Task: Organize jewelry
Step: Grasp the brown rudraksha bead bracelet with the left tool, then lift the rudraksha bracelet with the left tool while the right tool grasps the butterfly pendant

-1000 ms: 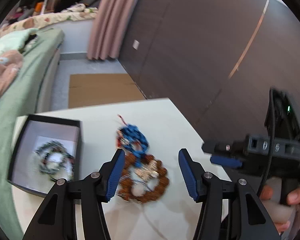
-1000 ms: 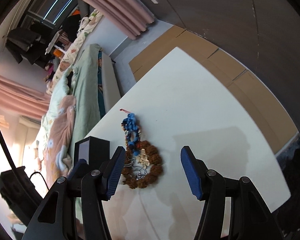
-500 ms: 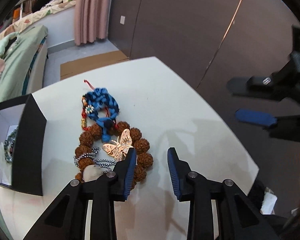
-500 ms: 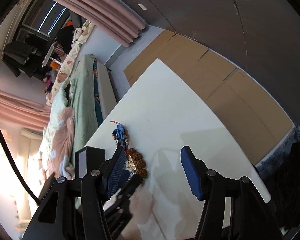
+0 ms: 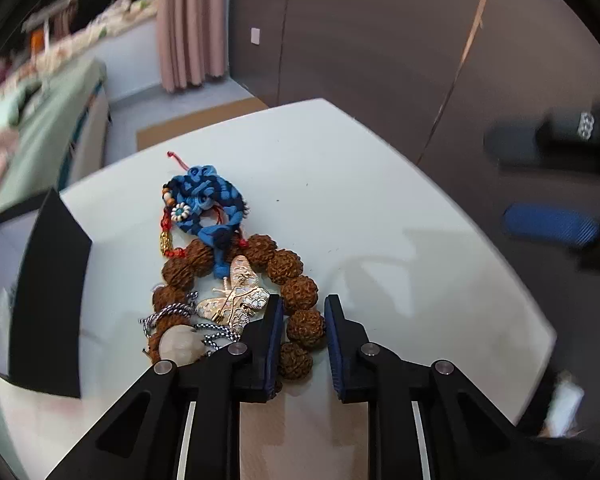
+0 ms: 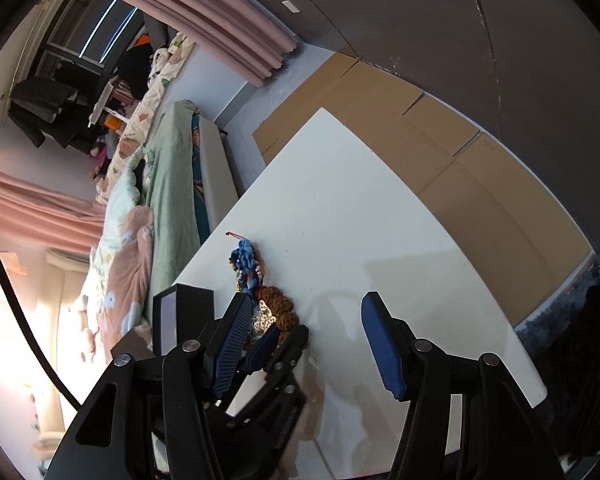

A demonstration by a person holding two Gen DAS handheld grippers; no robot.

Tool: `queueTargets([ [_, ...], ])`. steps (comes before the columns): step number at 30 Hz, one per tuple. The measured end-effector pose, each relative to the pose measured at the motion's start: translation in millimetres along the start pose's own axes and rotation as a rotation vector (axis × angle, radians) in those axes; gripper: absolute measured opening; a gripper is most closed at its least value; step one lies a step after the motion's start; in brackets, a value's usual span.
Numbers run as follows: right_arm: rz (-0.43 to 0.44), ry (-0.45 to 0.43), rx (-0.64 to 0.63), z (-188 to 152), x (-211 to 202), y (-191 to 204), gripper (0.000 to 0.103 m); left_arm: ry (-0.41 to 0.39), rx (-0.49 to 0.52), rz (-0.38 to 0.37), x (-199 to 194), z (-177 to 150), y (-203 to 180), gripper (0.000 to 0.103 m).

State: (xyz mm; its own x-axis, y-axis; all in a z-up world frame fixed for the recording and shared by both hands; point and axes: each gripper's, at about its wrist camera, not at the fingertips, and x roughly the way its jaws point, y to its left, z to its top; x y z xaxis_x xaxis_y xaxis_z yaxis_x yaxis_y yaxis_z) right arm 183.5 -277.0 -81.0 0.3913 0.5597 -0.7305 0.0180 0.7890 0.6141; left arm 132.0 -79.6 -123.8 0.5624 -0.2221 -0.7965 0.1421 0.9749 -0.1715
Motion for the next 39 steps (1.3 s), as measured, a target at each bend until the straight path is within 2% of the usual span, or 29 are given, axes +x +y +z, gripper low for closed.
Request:
queueTargets([
  [4, -0.005, -0.002, 0.006, 0, 1, -1, 0.059, -0.071, -0.078, -0.129, -32, 9, 19, 0.02],
  [11, -0.015, 0.008, -0.007, -1, 10, 6, 0.059, -0.174, -0.21, -0.251, -67, 24, 59, 0.02],
  [20, -0.034, 0.051, -0.063, -13, 34, 28, 0.059, -0.249, -0.266, -0.355, -95, 31, 77, 0.019],
  [25, -0.043, 0.082, -0.085, -19, 49, 37, 0.059, -0.308, -0.295, -0.455, -116, 32, 94, 0.019],
  [30, -0.067, 0.099, -0.104, -23, 60, 44, 0.059, -0.37, -0.283, -0.453, -139, 32, 101, 0.019],
  [39, -0.232, 0.1, -0.209, -33, 90, 71, 0.058, -0.409, -0.333, -0.386, -155, 24, 127, 0.02],
])
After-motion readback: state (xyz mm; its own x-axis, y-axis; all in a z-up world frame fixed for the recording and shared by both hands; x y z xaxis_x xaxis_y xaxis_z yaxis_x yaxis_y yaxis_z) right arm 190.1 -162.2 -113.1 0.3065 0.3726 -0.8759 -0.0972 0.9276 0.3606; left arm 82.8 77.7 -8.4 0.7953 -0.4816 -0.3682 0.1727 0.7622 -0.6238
